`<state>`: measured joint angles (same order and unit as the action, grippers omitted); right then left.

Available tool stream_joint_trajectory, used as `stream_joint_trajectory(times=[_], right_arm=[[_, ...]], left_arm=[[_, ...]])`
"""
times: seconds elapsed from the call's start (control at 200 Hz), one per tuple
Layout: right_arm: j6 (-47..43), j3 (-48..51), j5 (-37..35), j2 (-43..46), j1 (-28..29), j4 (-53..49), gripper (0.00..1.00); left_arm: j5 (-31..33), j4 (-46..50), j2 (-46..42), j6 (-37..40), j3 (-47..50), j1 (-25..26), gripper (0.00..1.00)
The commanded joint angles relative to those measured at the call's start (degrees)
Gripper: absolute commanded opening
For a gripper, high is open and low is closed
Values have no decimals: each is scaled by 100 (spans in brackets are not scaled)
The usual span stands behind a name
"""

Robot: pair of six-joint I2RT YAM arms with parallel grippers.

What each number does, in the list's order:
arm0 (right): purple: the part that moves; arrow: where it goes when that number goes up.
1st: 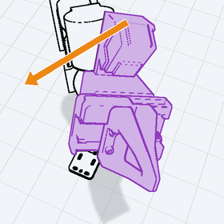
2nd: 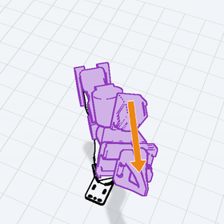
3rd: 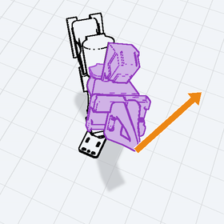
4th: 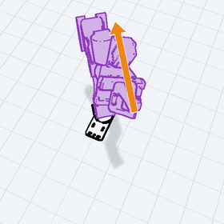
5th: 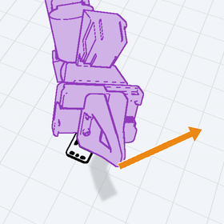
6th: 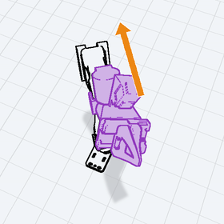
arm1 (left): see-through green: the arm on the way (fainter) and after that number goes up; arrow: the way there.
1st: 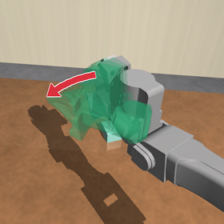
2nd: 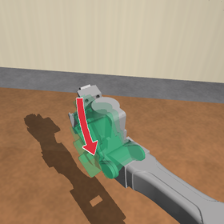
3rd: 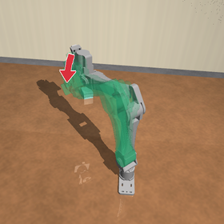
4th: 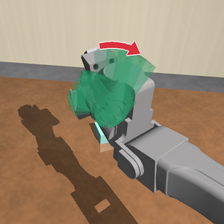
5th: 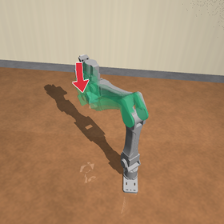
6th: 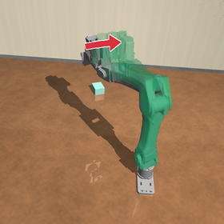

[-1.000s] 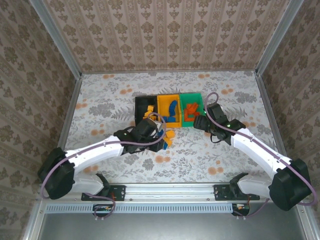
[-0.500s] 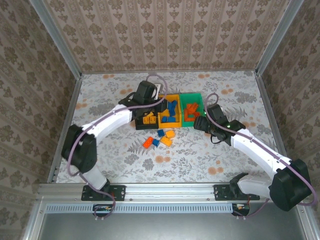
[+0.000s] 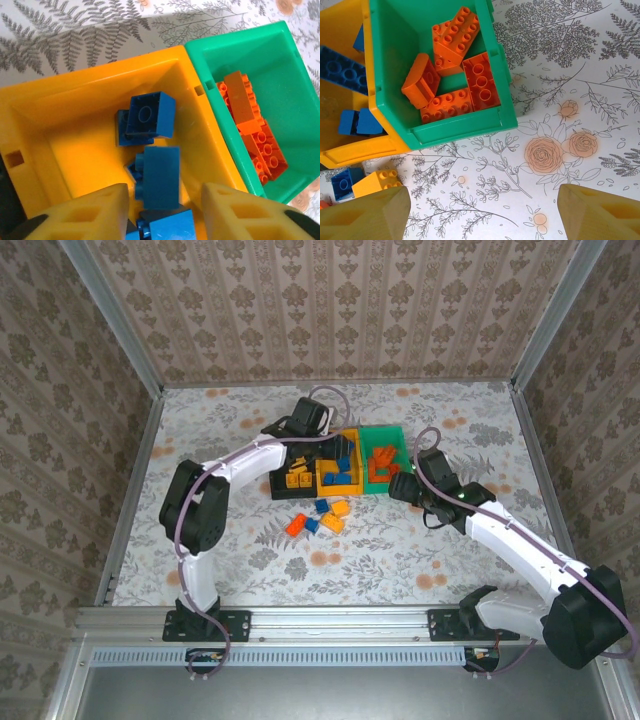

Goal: Sort the legos into containers by color

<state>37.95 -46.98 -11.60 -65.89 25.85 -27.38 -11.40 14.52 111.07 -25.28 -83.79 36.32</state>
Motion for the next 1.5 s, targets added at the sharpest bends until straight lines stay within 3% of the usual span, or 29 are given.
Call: stream_joint_trajectory(times=[0.0,0.21,0.39,0.73,0.955,1.355,1.495], right_arm=[[55,99,81,124,-23,-67,79],[-90,46,329,75,132,46,79],[-320,-132,549,-370,784,330,81],[-958,-980,1065,-2408,1910,719,81],[-1232,-1396,993,-3264,2096,685,79],[-1806,-1689,642,-3958,2293,670,70],[-1939,-1823,524,-4172,2390,579,62]], left_arm=[[-73,37,-181,58,-114,-19,60],[11,-178,-1048,-30,454,20,81],[217,-334,-2391,-66,1419,161,100],[1275,-129,-5165,-692,3976,602,100],[1693,422,-6591,-1225,4967,632,100],[1937,903,-7279,-1450,5268,590,100],[1972,948,-7316,-1465,5316,578,100]])
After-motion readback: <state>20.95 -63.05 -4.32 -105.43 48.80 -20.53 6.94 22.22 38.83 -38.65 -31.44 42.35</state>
